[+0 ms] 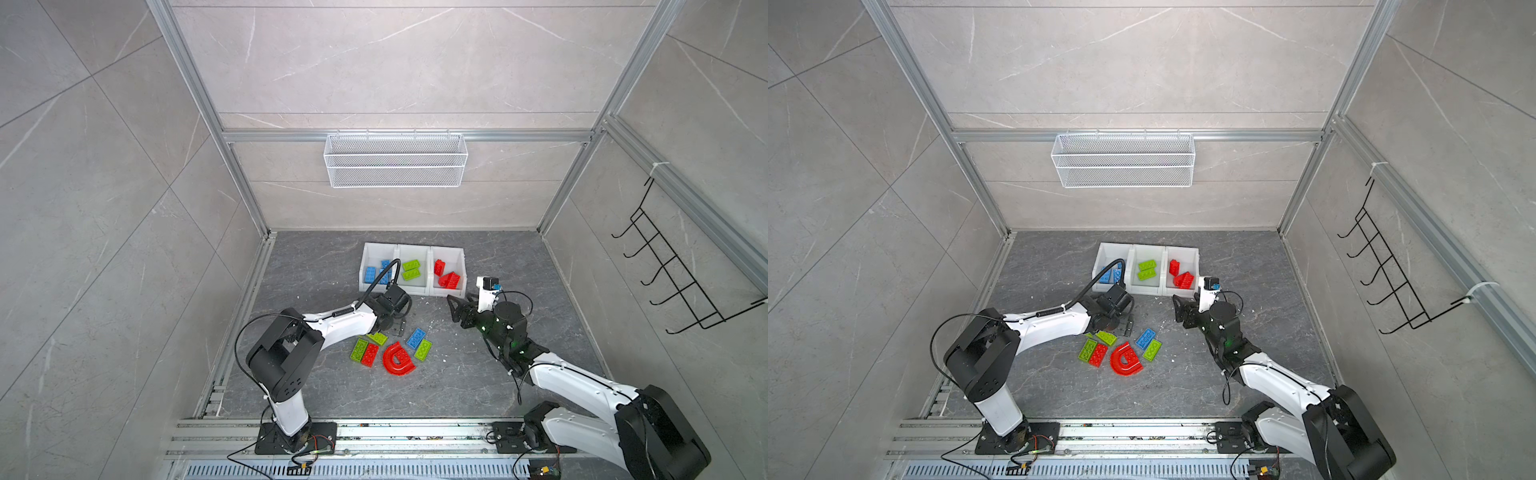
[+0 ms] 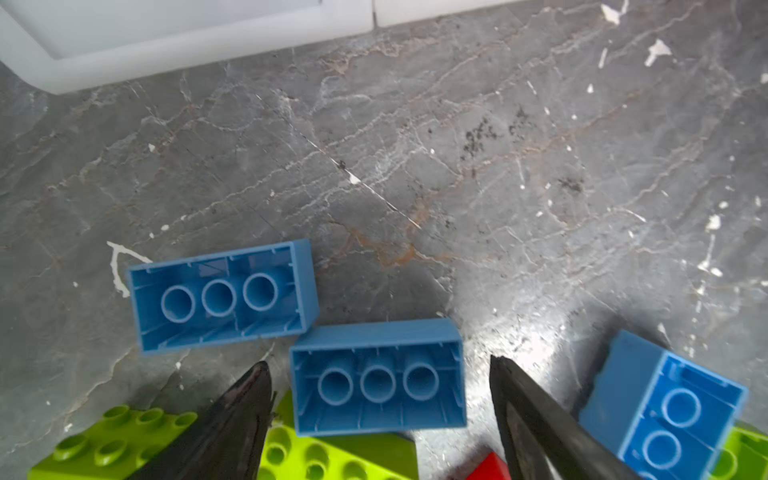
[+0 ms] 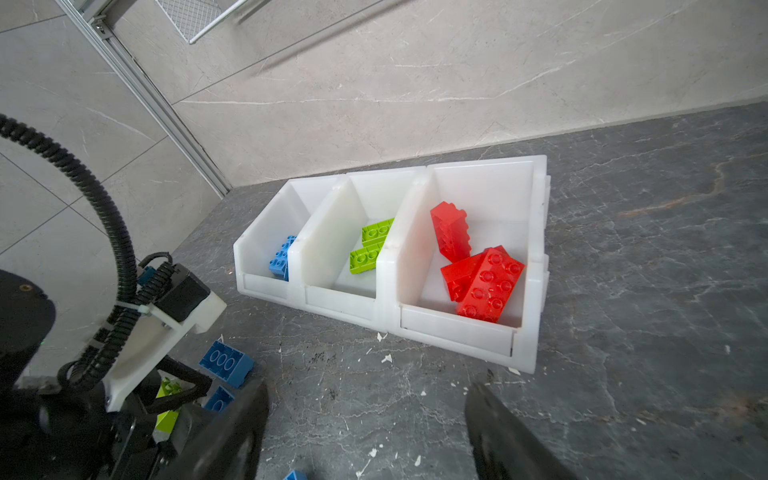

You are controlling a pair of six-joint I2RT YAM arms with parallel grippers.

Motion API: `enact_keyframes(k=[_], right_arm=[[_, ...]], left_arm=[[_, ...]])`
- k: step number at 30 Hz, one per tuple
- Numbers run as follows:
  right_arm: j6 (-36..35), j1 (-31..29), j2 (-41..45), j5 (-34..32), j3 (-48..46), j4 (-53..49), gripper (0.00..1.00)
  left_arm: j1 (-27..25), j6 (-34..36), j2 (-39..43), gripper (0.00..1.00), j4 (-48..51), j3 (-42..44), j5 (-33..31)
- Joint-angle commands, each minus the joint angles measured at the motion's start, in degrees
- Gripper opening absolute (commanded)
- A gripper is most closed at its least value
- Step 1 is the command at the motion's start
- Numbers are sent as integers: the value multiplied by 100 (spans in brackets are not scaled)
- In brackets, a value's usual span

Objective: Sort the legos into containers by color
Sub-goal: 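Move the left gripper back over the pile and grasp a blue brick, then lift the blue brick and drop it into the blue compartment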

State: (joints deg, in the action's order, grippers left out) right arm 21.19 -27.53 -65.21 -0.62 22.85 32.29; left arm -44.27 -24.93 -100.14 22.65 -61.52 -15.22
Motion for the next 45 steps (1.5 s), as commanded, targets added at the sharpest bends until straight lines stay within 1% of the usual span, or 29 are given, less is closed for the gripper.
enact_keyframes(k=[1, 8, 12, 17, 23, 27, 30, 33, 35, 41, 45], right_arm=[[-62, -39, 22, -26, 145, -34, 76], [-89, -32, 28, -43, 158, -80, 77], [-98, -37, -14, -34, 173, -78, 77], [-98, -41, -21, -34, 175, -79, 77], [-89, -39, -56, -26, 188, -76, 77], [-89, -37, -73, -8, 190, -79, 77], [-88, -40, -82, -9, 193, -81, 77], [-84, -42, -83, -2, 199, -82, 77], [-86, -35, -83, 0, 198, -80, 77], [-89, -42, -84, 6, 202, -80, 77], [-88, -35, -79, 8, 202, -77, 77]], left_arm=[[67, 154, -71, 85, -116, -150, -96], [83, 195, -264, 85, -342, -167, 121], [76, 217, -384, 82, -406, -225, 289], [35, 226, -457, 80, -412, -264, 408], [-208, 194, -465, 81, -218, -274, 129], [-249, 151, -511, 80, -198, -280, 98], [-251, 149, -533, 77, -214, -260, 46], [-244, 180, -532, 71, -265, -255, 36], [-249, 196, -558, 65, -237, -287, 21], [-249, 318, -603, 55, -131, -401, -104], [-233, 465, -496, 51, -26, -574, -129]])
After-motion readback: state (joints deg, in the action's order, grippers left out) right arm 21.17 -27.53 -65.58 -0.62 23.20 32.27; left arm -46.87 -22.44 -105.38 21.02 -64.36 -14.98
